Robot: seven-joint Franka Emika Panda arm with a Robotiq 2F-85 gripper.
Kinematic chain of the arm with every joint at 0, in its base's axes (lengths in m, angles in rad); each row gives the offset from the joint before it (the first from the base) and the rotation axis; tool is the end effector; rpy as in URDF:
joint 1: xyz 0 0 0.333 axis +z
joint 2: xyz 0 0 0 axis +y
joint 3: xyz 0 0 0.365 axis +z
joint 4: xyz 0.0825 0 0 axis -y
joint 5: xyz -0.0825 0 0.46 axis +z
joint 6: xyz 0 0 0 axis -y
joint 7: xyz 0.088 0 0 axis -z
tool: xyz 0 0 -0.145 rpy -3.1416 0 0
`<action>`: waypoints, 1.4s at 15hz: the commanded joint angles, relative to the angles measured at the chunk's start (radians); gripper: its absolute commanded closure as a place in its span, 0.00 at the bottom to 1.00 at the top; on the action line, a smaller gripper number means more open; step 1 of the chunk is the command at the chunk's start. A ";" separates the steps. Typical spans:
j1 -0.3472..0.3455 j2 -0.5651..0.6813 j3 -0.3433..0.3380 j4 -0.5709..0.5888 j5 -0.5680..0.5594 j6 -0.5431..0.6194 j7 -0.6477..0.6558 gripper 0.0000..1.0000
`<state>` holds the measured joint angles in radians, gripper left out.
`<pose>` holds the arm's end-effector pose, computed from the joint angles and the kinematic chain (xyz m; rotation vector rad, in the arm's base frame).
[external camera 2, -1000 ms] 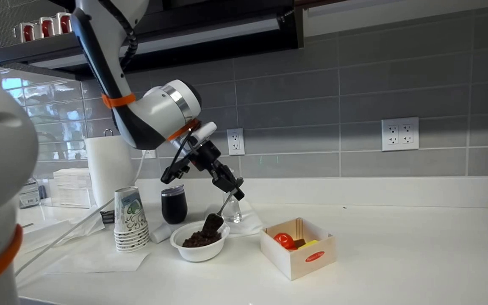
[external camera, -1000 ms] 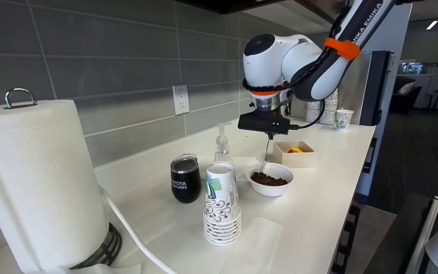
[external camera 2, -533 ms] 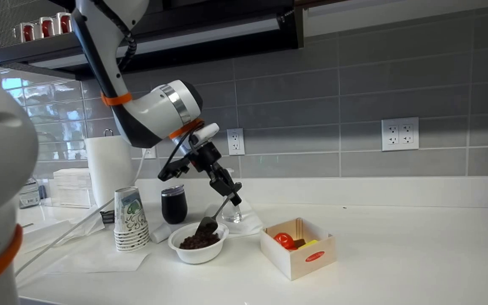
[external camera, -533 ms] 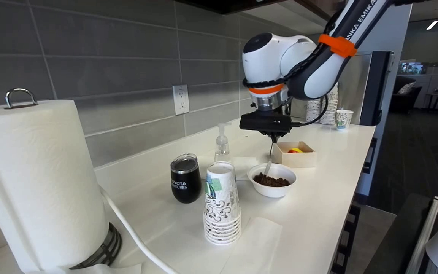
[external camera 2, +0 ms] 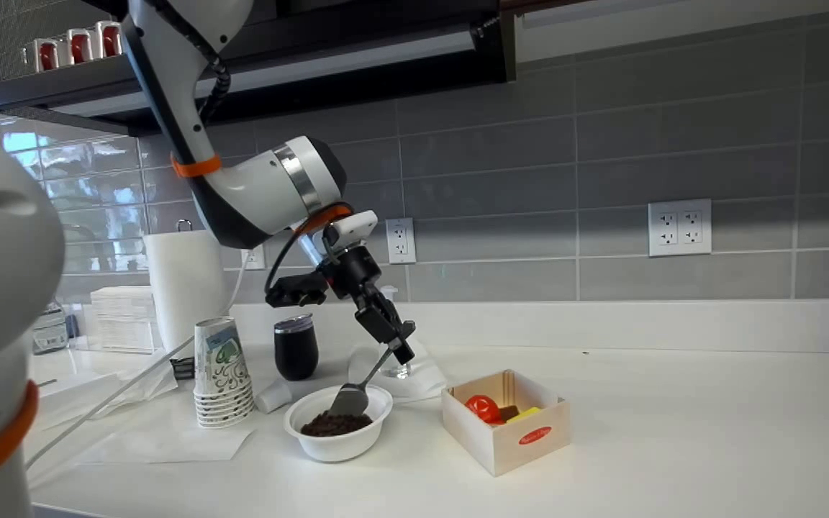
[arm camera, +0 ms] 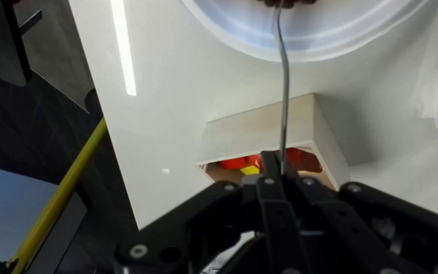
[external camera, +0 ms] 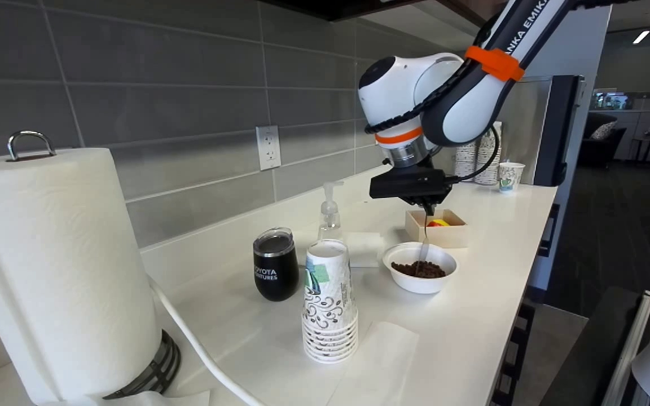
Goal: Stir the bowl with the kitchen utensil
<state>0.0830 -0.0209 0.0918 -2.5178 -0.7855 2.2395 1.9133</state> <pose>0.4793 0.0419 0.2294 2.1929 -1.4331 0.4716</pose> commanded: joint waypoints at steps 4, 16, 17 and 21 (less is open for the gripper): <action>0.000 -0.001 0.000 0.025 0.030 -0.201 -0.024 0.99; 0.033 0.010 0.039 0.020 -0.151 -0.251 0.175 0.99; 0.037 0.009 0.044 0.017 -0.177 -0.235 0.199 0.99; 0.048 0.008 0.053 0.013 -0.258 -0.182 0.263 0.99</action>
<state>0.1225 -0.0105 0.1417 -2.4986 -0.9802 2.0193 2.1042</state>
